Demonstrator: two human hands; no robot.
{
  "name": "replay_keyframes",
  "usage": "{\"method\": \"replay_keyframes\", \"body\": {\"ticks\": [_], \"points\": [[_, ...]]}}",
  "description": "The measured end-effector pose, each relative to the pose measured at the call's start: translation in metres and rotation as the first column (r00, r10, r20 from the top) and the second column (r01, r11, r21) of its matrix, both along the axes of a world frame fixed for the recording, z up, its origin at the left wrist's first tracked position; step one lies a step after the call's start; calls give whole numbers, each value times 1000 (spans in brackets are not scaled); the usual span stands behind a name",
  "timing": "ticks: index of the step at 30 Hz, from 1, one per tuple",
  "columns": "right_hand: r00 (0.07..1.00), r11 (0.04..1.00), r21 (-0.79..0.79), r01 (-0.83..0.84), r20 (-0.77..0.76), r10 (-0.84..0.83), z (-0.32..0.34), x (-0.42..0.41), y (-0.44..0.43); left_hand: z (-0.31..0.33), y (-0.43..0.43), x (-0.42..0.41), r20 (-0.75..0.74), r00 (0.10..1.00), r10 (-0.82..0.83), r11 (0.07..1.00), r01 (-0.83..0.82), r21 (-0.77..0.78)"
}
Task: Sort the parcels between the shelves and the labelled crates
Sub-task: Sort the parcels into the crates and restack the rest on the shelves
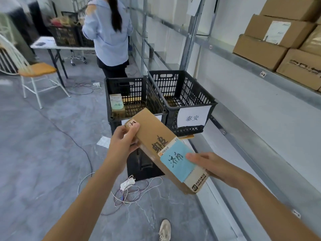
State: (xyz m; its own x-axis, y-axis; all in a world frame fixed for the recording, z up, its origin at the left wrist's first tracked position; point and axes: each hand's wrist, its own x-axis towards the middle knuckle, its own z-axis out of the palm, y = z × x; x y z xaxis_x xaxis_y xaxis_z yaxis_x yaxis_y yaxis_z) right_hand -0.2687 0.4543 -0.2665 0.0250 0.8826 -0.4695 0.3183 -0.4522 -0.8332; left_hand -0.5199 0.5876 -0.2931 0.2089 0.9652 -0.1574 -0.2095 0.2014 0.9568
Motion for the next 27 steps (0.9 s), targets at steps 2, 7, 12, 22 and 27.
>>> {"method": "replay_keyframes", "body": {"ticks": [2,7,12,22,27], "points": [[999,999,32,-12,-33,13,-2,3,25,11,23,9,10,1000,-2,999,1,46],[986,995,102,-1,-165,17,2,26,98,27,87,40,-48,999,15,997,-11,72],[976,989,146,27,-220,5,-1,53,172,31,148,66,-175,978,110,990,-93,106],[927,997,61,52,-373,-26,-19,80,293,6,202,82,-395,889,232,966,-164,198],[857,998,-24,63,-511,-66,-36,71,340,-7,227,80,-415,861,293,952,-224,207]]}}
